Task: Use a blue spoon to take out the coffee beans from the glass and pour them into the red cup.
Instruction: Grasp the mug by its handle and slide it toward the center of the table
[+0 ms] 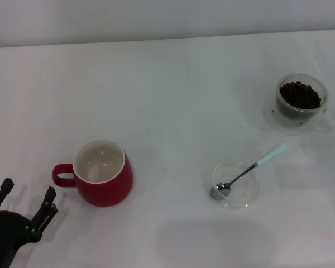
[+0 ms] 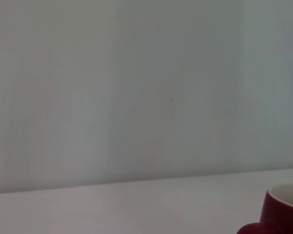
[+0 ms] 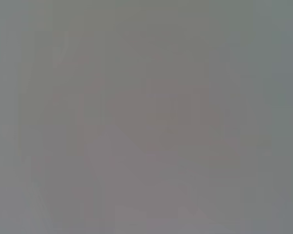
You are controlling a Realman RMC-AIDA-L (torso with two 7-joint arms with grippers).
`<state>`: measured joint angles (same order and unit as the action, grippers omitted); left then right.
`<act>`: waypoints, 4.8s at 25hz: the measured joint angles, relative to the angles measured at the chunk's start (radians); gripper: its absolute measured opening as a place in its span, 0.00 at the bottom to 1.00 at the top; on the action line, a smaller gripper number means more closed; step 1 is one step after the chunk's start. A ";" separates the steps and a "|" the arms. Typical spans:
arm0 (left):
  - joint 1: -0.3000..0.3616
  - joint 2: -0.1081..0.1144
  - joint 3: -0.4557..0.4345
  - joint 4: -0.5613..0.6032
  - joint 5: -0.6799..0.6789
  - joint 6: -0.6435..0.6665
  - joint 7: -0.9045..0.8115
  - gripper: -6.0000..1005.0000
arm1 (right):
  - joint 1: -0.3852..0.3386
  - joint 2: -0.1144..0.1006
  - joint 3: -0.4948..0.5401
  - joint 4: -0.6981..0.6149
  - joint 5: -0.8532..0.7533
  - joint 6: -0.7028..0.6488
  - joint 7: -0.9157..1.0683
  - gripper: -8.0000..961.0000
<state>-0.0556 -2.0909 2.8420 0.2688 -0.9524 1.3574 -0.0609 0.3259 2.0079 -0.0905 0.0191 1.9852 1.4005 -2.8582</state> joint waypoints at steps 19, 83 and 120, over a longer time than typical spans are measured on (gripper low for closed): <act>-0.103 0.000 -0.009 0.003 -0.003 -0.095 -0.003 0.81 | -0.015 -0.002 0.000 -0.005 0.003 0.000 -0.002 0.87; -0.306 0.000 0.000 0.076 0.154 -0.307 0.075 0.16 | -0.012 0.000 0.000 0.007 0.004 -0.015 0.001 0.87; -0.335 0.000 -0.004 0.090 0.157 -0.312 0.118 0.50 | -0.014 0.000 0.000 0.001 0.004 -0.018 -0.010 0.87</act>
<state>-0.3906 -2.0909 2.8382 0.3590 -0.7953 1.0457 0.0570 0.3122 2.0079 -0.0905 0.0204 1.9895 1.3820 -2.8681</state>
